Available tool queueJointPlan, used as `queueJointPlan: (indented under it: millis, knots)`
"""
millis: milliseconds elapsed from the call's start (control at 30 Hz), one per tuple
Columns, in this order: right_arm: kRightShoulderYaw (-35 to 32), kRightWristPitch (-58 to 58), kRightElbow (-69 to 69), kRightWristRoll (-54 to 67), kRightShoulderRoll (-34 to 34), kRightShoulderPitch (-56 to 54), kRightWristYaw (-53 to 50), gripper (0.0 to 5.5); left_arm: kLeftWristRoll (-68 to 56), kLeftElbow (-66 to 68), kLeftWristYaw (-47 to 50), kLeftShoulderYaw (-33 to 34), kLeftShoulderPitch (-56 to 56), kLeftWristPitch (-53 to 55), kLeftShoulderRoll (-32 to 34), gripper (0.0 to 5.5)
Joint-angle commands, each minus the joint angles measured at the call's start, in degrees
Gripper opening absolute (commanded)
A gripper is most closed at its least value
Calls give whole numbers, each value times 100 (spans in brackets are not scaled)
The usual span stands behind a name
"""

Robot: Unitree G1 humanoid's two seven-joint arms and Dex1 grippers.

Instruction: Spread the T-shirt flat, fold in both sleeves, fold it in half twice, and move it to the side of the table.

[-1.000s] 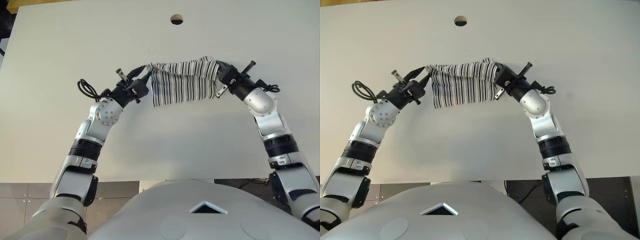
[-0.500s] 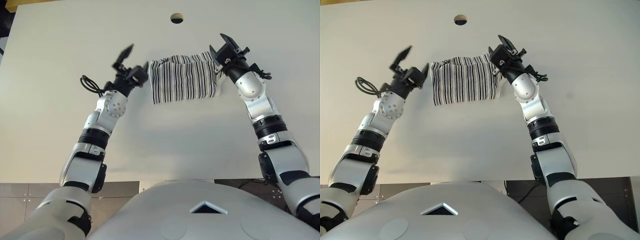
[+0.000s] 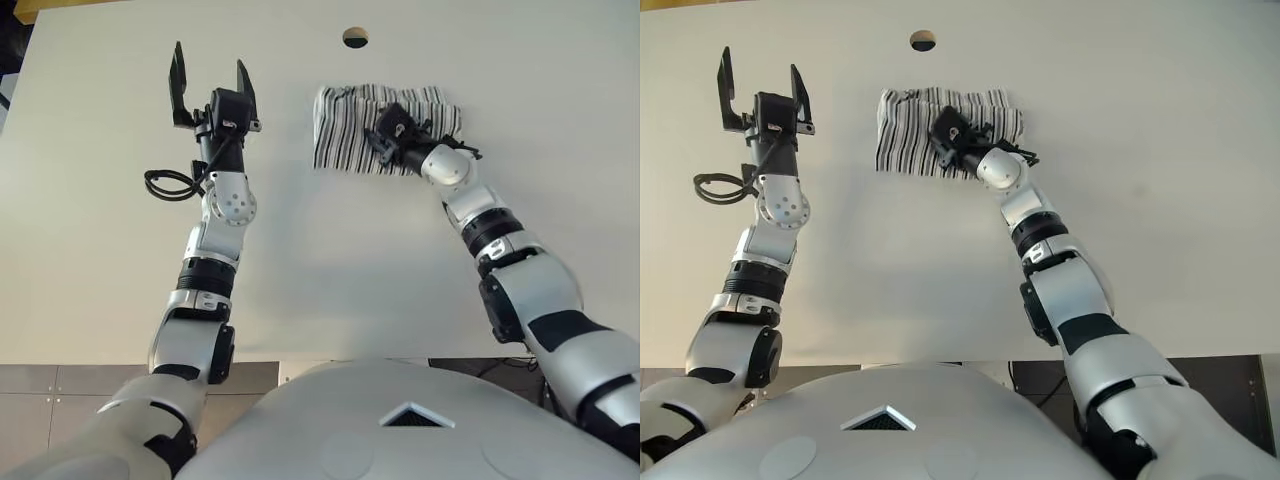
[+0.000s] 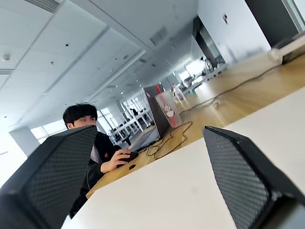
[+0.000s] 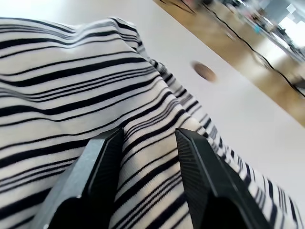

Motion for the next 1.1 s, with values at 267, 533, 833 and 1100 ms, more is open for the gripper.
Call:
queueJointPlan:
  millis: [267, 533, 833, 1100]
  knots:
    - [-3939, 998, 899, 2710, -2282, 169, -2786, 202, -33, -906, 24, 71, 637, -35, -263, 411]
    - [-4433, 509, 807, 2718, -2426, 210, -3781, 202, 257, -509, 272, -66, 447, -242, -391, 411]
    - [-2562, -2498, -910, 811, -888, 746, -4077, 202, -526, -451, -368, -316, -120, -415, -1200, 411]
    - [-1673, -2973, -3520, -277, -139, 2334, -4018, 202, -1621, -290, -1337, -326, 165, -1301, -1681, 411]
